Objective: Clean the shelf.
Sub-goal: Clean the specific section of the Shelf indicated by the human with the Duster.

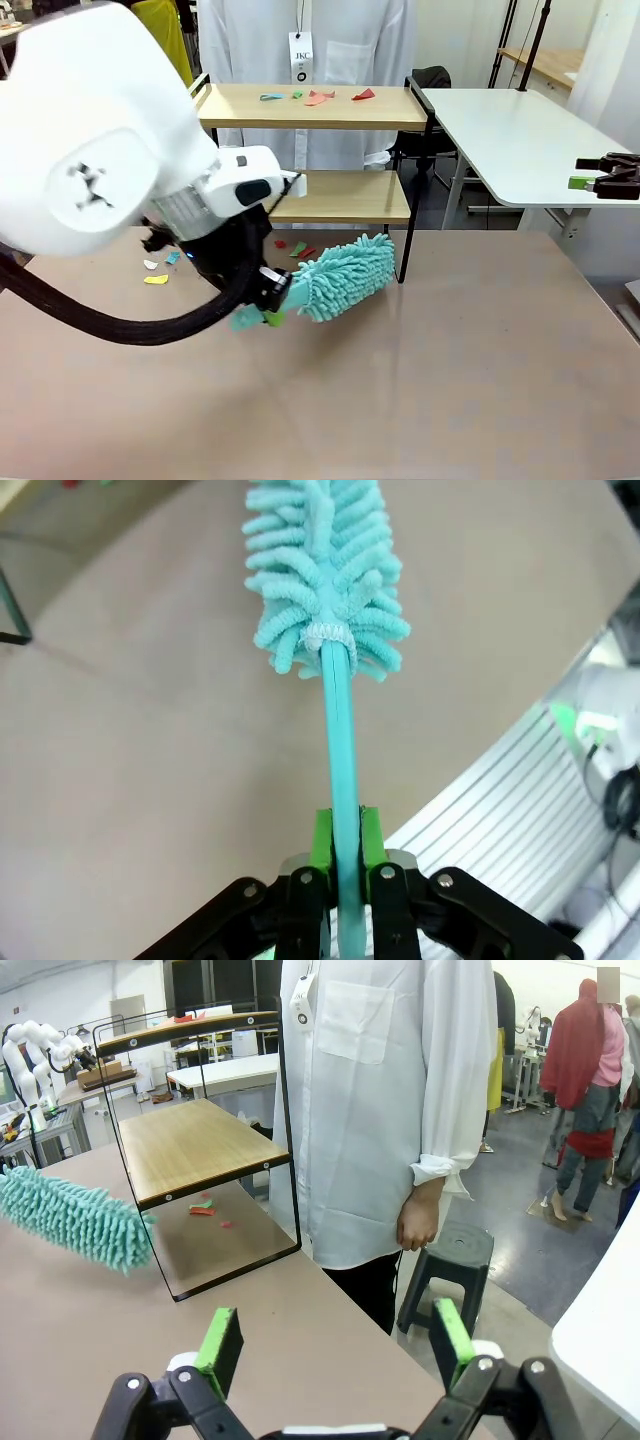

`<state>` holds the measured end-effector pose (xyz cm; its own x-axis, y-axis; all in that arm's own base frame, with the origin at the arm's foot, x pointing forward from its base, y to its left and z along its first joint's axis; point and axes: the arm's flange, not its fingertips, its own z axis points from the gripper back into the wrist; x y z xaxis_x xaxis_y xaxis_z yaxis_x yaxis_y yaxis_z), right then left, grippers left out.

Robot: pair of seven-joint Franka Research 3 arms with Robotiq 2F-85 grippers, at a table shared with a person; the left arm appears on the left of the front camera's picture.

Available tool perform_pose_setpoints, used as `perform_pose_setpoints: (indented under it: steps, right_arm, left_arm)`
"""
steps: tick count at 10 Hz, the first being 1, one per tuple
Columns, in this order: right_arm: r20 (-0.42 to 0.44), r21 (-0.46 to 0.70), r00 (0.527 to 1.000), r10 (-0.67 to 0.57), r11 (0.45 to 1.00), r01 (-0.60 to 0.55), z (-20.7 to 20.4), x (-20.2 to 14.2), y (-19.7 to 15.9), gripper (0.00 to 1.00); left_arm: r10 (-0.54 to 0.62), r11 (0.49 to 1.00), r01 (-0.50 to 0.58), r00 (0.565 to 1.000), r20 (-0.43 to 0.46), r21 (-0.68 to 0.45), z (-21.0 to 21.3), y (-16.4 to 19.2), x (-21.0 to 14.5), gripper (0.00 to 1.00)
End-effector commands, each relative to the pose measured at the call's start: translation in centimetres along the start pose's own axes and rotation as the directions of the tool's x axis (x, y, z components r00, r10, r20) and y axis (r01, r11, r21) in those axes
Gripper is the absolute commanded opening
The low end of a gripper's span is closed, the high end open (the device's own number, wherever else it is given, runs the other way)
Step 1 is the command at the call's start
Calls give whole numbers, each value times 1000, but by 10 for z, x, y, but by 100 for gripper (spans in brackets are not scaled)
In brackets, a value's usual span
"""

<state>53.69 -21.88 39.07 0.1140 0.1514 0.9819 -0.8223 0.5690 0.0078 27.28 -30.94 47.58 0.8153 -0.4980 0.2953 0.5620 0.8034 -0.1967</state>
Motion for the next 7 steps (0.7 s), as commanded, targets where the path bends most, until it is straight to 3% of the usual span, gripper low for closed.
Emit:
perform_pose_setpoints:
  steps: [1, 3, 7]
  right_arm:
    - [-15, 0, 1000, -9, 1000, 9, -1, 4, 1, 100]
    - [-15, 0, 1000, -9, 1000, 9, -1, 4, 1, 100]
    - [-15, 0, 1000, -9, 1000, 9, -1, 4, 1, 100]
  left_arm:
    - [79, 995, -82, 996, 46, 55, -19, -21, 11, 13]
    - [156, 977, -172, 980, 128, 127, -43, -44, 18, 13]
    - [258, 947, -297, 931, 260, 125, -91, -78, 38, 13]
